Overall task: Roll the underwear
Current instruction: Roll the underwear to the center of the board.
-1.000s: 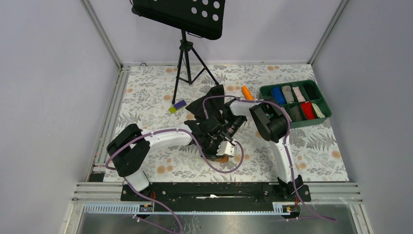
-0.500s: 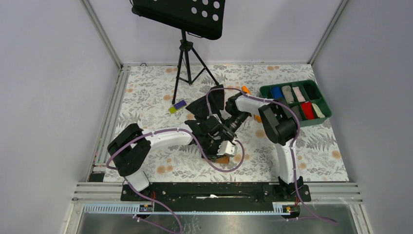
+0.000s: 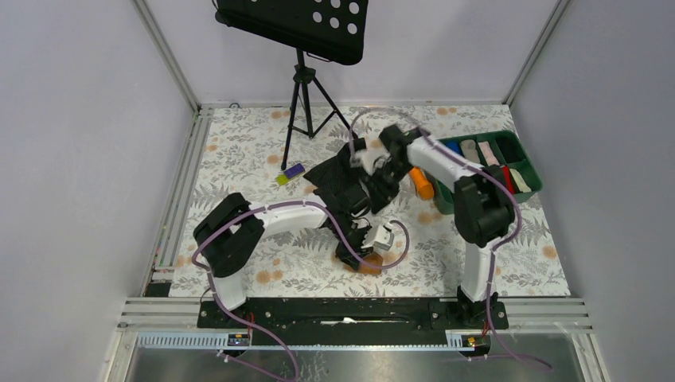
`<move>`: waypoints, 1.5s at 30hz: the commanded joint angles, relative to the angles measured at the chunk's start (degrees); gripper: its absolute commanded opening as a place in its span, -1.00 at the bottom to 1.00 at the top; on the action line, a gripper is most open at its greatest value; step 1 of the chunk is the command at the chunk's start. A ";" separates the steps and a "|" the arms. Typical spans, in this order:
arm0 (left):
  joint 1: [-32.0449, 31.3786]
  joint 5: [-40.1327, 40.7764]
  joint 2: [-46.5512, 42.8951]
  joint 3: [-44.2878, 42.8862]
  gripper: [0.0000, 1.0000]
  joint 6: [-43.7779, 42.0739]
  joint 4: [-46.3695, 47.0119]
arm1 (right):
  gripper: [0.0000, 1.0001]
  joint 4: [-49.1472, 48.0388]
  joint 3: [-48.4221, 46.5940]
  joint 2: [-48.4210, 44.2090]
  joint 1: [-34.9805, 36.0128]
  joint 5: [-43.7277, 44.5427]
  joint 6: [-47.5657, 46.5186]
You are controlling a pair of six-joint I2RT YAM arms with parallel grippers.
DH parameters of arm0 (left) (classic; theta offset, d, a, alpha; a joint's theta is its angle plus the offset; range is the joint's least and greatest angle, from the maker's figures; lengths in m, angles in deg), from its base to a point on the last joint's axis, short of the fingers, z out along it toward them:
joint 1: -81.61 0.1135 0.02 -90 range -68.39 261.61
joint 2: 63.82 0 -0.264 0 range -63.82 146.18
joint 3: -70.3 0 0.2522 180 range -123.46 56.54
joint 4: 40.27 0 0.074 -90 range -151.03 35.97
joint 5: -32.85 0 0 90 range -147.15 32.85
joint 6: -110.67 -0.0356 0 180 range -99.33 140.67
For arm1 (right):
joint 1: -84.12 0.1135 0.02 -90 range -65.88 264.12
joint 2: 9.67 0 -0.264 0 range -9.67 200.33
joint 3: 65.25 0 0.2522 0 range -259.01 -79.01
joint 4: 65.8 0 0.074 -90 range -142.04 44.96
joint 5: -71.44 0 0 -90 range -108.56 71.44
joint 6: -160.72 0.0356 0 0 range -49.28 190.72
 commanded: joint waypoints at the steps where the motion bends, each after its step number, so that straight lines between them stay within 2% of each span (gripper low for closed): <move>1: 2.05 -8.25 4.61 -2.93 -1.00 0.73 -5.93 | -0.29 -0.22 -16.07 -6.82 -9.50 7.90 3.46; 3: 3.70 -11.47 7.48 -5.56 -1.00 1.04 -8.12 | -0.28 -0.18 -19.60 -8.19 -12.73 7.40 4.61; 5: 5.98 -15.88 12.24 -8.86 -1.00 1.09 -11.42 | -0.26 -3.76 -18.05 -12.15 -14.73 8.00 6.21; 8: 8.97 -21.25 19.32 -14.33 -1.00 0.19 -17.34 | -0.23 -13.77 -8.51 -21.91 -15.21 12.03 9.04; 11: 10.38 -22.79 26.98 -20.07 -1.00 1.19 -21.71 | -0.22 -20.25 0.70 -31.78 -15.28 13.44 12.18; 16: 11.16 -25.47 38.33 -31.74 -1.00 -0.67 -33.24 | -0.22 -19.56 9.04 -46.27 -15.30 9.77 10.96; 20: 11.59 -23.35 40.22 -32.33 -1.00 3.61 -30.20 | -0.26 -16.28 12.80 -54.25 -15.17 2.63 7.43; 24: 11.62 -18.51 39.27 -29.59 -1.00 10.26 -23.41 | -0.28 -12.76 19.74 -54.22 -13.76 -1.99 2.32; 28: 12.00 -16.98 39.25 -28.00 -1.00 10.64 -22.38 | -0.30 -15.61 27.68 -53.18 -1.78 7.32 -1.36; 30: 12.42 -16.71 39.52 -27.22 -1.00 11.01 -21.70 | -0.25 -18.27 30.29 -52.46 3.18 7.69 -1.72; 33: 12.90 -16.77 40.59 -27.12 -1.00 11.24 -21.66 | -0.07 -19.98 31.67 -49.78 7.14 5.75 -3.13; 36: 13.12 -16.69 41.91 -27.69 -1.00 11.26 -21.77 | 0.03 -20.76 32.89 -47.80 11.81 8.38 -5.17; 45: 14.34 -16.12 45.96 -31.77 -0.97 8.26 -25.38 | 0.07 -28.50 40.05 -43.57 23.17 17.03 -8.50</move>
